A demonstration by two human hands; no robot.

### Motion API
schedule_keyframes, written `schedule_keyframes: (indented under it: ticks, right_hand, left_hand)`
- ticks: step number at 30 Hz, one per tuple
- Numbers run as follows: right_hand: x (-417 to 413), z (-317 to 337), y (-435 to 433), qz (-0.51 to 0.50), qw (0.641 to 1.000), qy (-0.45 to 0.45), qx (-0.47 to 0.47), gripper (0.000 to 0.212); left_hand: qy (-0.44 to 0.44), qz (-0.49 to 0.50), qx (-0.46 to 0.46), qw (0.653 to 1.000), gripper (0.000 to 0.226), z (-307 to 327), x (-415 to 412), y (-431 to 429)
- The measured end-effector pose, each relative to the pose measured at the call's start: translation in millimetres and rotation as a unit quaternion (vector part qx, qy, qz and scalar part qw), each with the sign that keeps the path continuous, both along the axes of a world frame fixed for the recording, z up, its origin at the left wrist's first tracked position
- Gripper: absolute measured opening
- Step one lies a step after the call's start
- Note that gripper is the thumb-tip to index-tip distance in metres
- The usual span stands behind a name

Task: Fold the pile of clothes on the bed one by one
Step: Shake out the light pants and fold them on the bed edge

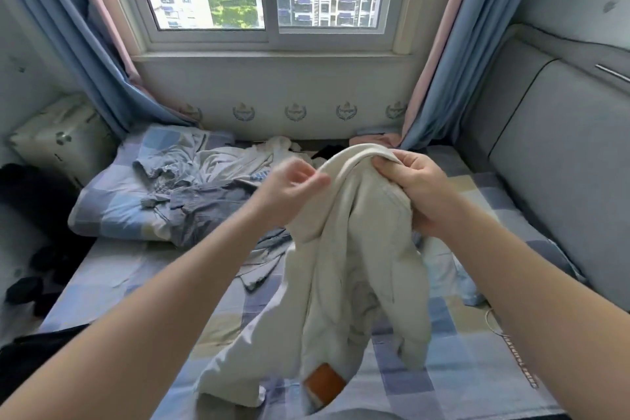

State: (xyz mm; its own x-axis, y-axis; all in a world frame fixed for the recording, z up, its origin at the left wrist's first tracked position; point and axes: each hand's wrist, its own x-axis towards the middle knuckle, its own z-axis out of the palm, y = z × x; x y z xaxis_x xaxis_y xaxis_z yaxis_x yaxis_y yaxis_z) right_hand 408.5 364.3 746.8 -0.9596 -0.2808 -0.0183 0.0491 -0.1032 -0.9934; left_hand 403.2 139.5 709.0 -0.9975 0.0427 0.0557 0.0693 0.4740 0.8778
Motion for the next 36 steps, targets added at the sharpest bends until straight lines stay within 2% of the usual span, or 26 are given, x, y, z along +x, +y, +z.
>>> schedule_keyframes:
  ticks: [2, 3, 5, 7, 10, 12, 14, 15, 17, 18, 19, 21, 23, 25, 27, 29, 31, 35, 36]
  right_hand:
    - [-0.4, 4.9, 2.9, -0.007, 0.999, -0.009, -0.035, 0.023]
    - [-0.8, 7.0, 5.3, -0.005, 0.999, -0.01, -0.044, 0.025]
    - [-1.6, 11.7, 12.1, -0.008, 0.999, -0.013, -0.051, 0.03]
    - [-2.7, 17.1, 21.8, -0.011, 0.998, -0.016, -0.057, 0.028]
    - [-7.8, 23.3, 44.4, -0.043, 0.999, -0.002, -0.022, 0.021]
    - [-15.0, 23.7, 65.0, -0.087, 0.993, 0.023, 0.07, 0.014]
    - [-25.5, 18.2, 84.6, -0.14, 0.967, 0.051, 0.208, 0.01]
    - [-29.0, 12.7, 90.5, -0.172, 0.942, 0.069, 0.281, 0.009]
    - [-27.0, -0.6, 89.0, -0.249, 0.865, 0.131, 0.415, 0.017]
    - [-19.8, -6.7, 82.1, -0.266, 0.843, 0.176, 0.433, 0.022]
    - [-8.0, -11.3, 71.4, -0.255, 0.848, 0.206, 0.416, 0.024]
    - [20.9, -20.6, 43.3, -0.159, 0.911, 0.19, 0.33, 0.028]
    - [43.8, -35.4, 12.9, -0.044, 0.954, 0.099, 0.279, 0.045]
    - [52.2, -58.1, -13.5, 0.018, 0.972, 0.014, 0.236, 0.058]
    - [45.6, -83.7, -31.2, 0.001, 0.973, -0.008, 0.231, 0.044]
    - [32.0, -94.1, -33.8, -0.026, 0.952, 0.04, 0.302, 0.019]
    - [20.3, -93.2, -22.1, -0.037, 0.934, 0.101, 0.341, 0.024]
    - [12.2, -64.9, 5.4, -0.018, 0.946, 0.164, 0.279, 0.035]
    - [11.4, -56.5, 8.9, -0.006, 0.947, 0.17, 0.272, 0.037]
  left_hand:
    - [-0.052, -0.118, 0.013, 0.992, 0.034, -15.1, 17.5, 9.8]
    - [-0.058, -0.145, 0.015, 0.988, 0.037, -23.8, 22.5, 14.1]
    - [-0.036, -0.132, 0.009, 0.991, 0.025, -40.7, 21.1, 20.2]
    - [-0.025, -0.074, 0.052, 0.996, 0.008, -44.4, 17.4, 26.3]
    - [-0.02, -0.007, 0.114, 0.993, 0.027, -36.5, 10.0, 29.0]
    - [-0.009, 0.002, 0.104, 0.995, 0.029, -23.2, 7.6, 27.4]
    - [-0.005, -0.005, 0.12, 0.993, 0.028, -8.5, 5.5, 27.4]
    - [-0.006, -0.011, 0.143, 0.99, 0.027, -2.0, 4.1, 28.6]
    - [-0.032, -0.013, 0.206, 0.978, 0.026, 9.7, 1.2, 34.6]
    - [-0.044, -0.011, 0.233, 0.971, 0.025, 13.6, -0.7, 38.2]
    - [-0.054, -0.009, 0.248, 0.967, 0.026, 17.3, -2.5, 42.1]
    - [-0.065, -0.005, 0.259, 0.964, 0.027, 24.6, -5.1, 49.2]
    - [-0.073, 0.007, 0.279, 0.957, 0.027, 34.0, -6.8, 54.4]
    - [-0.086, 0.007, 0.293, 0.952, 0.03, 44.7, -7.4, 56.8]
    - [-0.091, -0.011, 0.288, 0.953, 0.032, 53.6, -7.5, 54.9]
    - [-0.064, -0.028, 0.243, 0.967, 0.029, 59.4, -9.3, 44.4]
    - [-0.022, -0.014, 0.187, 0.982, 0.024, 61.0, -16.5, 24.2]
    - [0.014, 0.069, 0.068, 0.995, 0.048, 51.2, -33.8, -13.1]
    - [0.008, 0.081, 0.042, 0.996, 0.047, 46.1, -37.0, -16.2]
